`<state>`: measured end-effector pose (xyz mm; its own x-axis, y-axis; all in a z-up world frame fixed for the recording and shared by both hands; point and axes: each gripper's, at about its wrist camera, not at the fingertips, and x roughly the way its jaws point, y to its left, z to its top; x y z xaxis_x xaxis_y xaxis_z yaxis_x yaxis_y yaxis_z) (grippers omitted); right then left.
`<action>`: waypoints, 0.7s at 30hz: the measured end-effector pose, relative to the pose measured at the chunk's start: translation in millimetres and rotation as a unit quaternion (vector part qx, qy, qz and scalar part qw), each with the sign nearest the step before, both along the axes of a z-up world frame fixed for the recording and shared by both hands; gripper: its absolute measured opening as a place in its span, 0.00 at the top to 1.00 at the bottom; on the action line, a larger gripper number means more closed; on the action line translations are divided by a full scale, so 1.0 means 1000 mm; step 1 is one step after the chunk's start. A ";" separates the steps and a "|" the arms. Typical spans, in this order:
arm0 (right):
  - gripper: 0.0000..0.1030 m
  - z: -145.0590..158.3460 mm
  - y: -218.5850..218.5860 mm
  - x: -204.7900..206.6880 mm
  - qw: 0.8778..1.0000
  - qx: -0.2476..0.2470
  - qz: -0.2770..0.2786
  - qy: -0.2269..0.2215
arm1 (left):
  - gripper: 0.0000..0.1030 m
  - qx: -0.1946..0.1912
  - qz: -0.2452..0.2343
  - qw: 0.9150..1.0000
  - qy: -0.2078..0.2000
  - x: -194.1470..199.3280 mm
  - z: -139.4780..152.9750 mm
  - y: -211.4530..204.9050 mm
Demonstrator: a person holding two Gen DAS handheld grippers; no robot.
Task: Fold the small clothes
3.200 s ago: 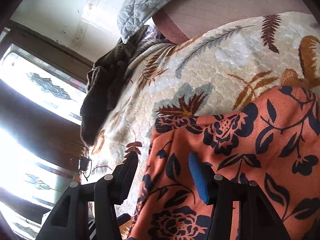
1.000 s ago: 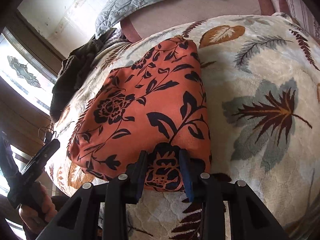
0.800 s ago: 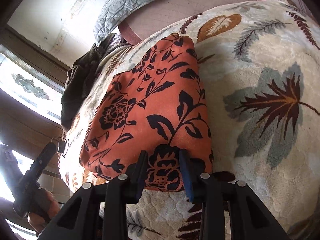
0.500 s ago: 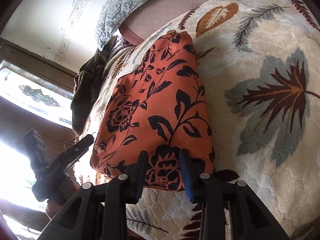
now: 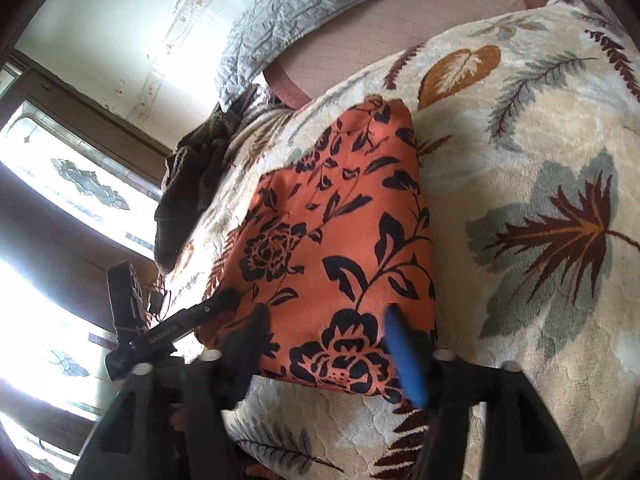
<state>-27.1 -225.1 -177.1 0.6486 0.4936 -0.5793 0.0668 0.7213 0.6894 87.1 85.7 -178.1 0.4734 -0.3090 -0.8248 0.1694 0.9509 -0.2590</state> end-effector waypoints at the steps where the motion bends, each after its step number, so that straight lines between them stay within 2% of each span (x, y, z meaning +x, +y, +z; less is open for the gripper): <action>1: 0.24 0.003 -0.004 -0.003 1.000 0.002 -0.012 -0.014 | 0.00 -0.014 -0.001 1.000 -0.006 0.002 0.005 0.003; 4: 0.24 0.003 -0.017 -0.003 0.999 0.020 -0.035 -0.021 | 0.00 -0.065 -0.008 0.998 0.003 0.013 0.010 0.012; 8: 0.24 -0.020 -0.043 0.003 0.994 0.075 -0.071 0.021 | 0.00 -0.147 -0.009 0.987 0.070 0.028 -0.006 0.020; 13: 0.24 -0.050 -0.065 0.014 0.985 0.142 -0.080 0.056 | 0.00 -0.201 -0.003 0.973 0.113 0.038 -0.021 0.029; 15: 0.24 -0.059 -0.068 0.020 0.982 0.161 -0.074 0.069 | 0.00 -0.208 -0.005 0.970 0.125 0.039 -0.027 0.029; 18: 0.24 -0.069 -0.060 0.031 0.979 0.179 -0.051 0.085 | 0.00 -0.199 -0.012 0.972 0.121 0.039 -0.026 0.025; 21: 0.24 -0.078 -0.043 0.043 0.979 0.170 -0.023 0.105 | 0.00 -0.199 -0.025 0.972 0.123 0.039 -0.027 0.019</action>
